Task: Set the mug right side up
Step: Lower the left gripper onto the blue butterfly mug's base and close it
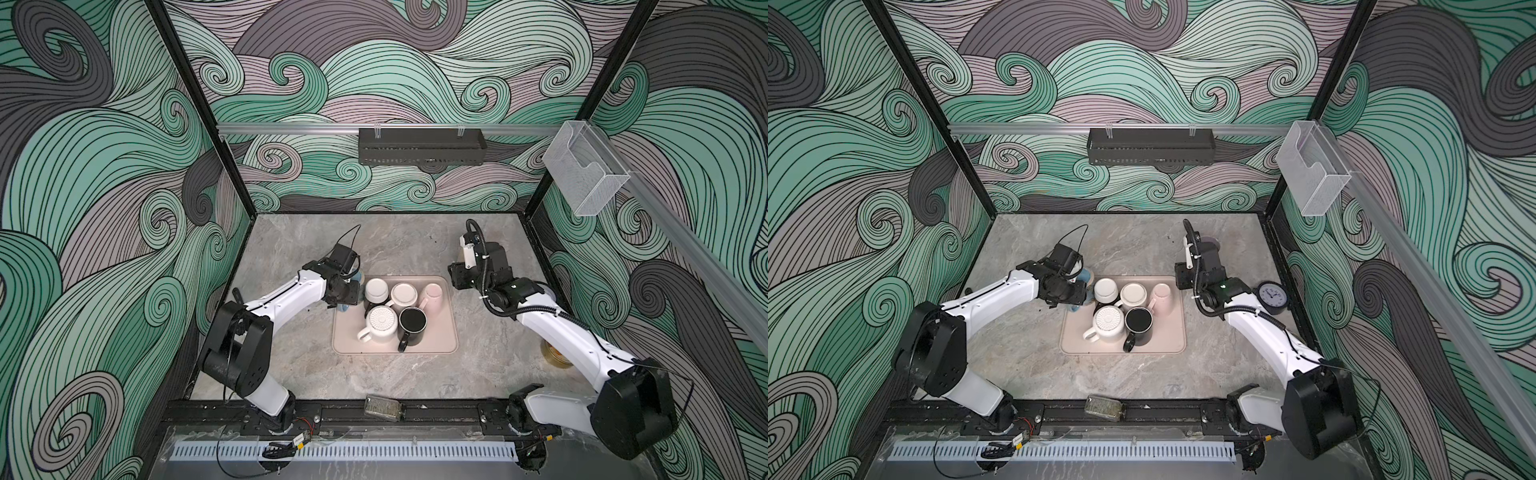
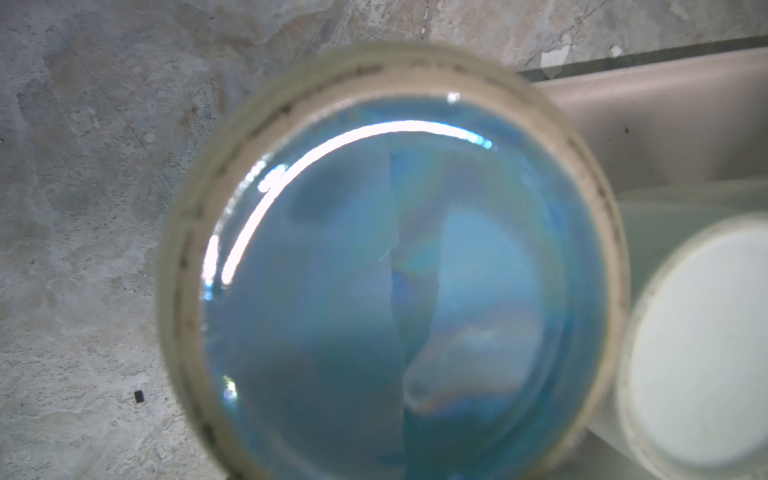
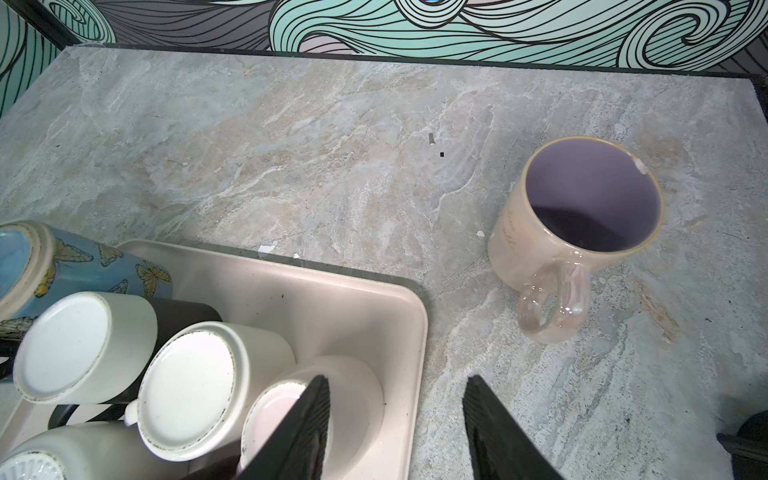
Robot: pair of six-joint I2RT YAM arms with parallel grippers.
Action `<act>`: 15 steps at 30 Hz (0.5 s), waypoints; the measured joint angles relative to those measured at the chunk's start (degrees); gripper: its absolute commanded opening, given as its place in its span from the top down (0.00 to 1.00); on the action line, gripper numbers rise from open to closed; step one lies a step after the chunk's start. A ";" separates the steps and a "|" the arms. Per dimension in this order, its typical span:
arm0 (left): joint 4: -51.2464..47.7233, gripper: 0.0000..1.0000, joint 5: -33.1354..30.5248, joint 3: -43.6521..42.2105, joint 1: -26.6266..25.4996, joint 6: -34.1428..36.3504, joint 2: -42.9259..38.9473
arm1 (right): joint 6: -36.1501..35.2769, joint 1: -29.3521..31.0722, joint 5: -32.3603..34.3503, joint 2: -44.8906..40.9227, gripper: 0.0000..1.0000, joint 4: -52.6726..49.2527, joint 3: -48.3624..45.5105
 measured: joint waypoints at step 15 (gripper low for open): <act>-0.22 0.61 -3.08 0.28 -0.39 -0.24 1.33 | 0.42 0.00 -0.48 0.85 0.47 0.44 -0.44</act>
